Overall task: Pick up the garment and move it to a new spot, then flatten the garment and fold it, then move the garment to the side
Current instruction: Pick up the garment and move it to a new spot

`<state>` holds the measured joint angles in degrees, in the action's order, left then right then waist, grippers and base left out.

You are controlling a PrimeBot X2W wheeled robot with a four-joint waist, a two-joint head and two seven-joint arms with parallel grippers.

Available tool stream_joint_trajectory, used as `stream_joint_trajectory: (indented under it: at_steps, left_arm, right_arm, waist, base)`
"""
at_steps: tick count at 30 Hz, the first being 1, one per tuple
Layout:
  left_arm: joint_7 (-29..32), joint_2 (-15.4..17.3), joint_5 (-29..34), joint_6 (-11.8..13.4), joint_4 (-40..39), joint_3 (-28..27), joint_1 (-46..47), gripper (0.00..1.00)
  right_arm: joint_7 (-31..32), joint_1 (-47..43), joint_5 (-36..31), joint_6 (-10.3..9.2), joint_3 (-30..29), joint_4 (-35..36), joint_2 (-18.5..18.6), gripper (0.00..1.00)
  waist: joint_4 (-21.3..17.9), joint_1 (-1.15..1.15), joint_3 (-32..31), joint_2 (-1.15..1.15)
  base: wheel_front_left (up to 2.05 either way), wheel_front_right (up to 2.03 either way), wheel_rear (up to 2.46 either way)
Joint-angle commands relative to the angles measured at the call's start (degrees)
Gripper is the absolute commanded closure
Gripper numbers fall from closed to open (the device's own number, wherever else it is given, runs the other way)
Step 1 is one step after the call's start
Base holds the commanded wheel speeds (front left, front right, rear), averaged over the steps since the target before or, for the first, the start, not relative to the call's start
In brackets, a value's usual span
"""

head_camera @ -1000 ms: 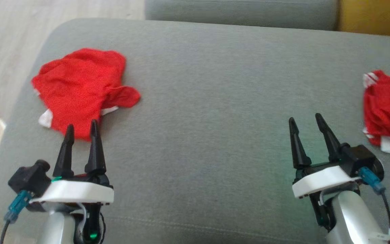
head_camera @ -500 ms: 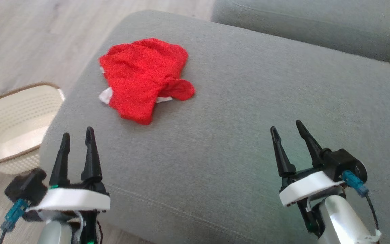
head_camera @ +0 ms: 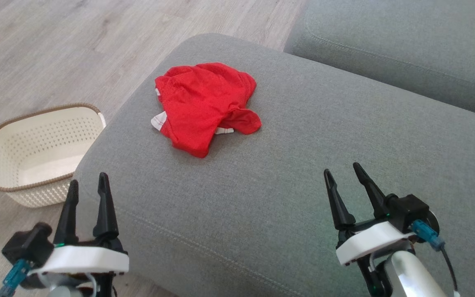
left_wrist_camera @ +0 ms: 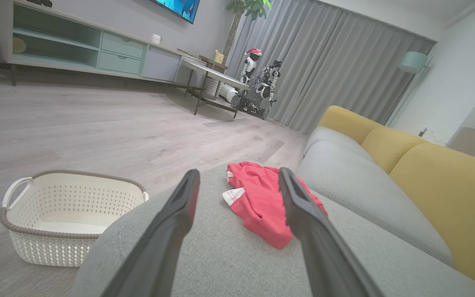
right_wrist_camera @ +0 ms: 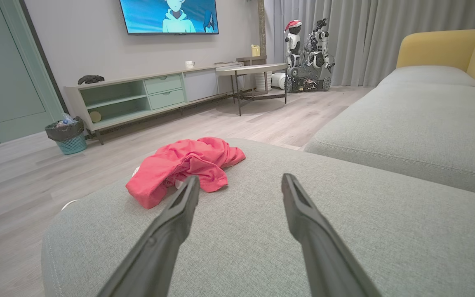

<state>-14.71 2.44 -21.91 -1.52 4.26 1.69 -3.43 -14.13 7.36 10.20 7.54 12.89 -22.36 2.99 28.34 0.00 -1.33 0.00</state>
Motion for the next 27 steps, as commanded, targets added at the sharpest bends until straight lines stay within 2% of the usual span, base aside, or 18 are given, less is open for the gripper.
stream_joint_trajectory:
  at_steps: [1,12,19,24,27]
  left_arm:
    - [-0.29,0.43,0.15,0.15,-2.08,-1.92,2.29,0.0]
    - [-0.29,0.43,-0.38,0.04,-1.92,-3.72,3.53,0.0]
    - [-0.29,0.43,-0.58,-0.7,-0.96,-6.0,7.06,0.0]
    - [-0.29,0.43,1.82,-1.48,4.48,-7.63,12.79,0.0]
    - [-0.29,0.61,2.81,-1.96,11.03,-7.6,17.81,0.0]
  right_arm:
    - [-0.56,1.63,0.59,-0.05,1.31,1.6,-0.12,0.0]
    - [-0.54,1.53,0.52,-0.05,1.17,2.1,-0.12,0.0]
    - [0.73,2.95,-1.52,-0.05,-0.52,3.86,-0.12,0.0]
    - [2.81,4.54,-4.23,-0.05,-3.86,7.4,0.29,0.0]
    - [5.0,5.88,-5.45,-0.05,-6.02,11.05,0.86,0.0]
  waist:
    - [-0.04,0.0,0.04,0.0]
    - [-1.36,0.0,1.46,0.0]
    - [-2.98,0.0,4.76,0.0]
    - [-4.37,0.0,8.91,0.0]
    - [-5.21,0.0,12.36,0.0]
  base:
    - [0.0,0.0,0.0]
    - [0.0,0.0,0.0]
    - [0.0,0.0,0.0]
    - [0.0,0.0,0.0]
    - [0.0,0.0,0.0]
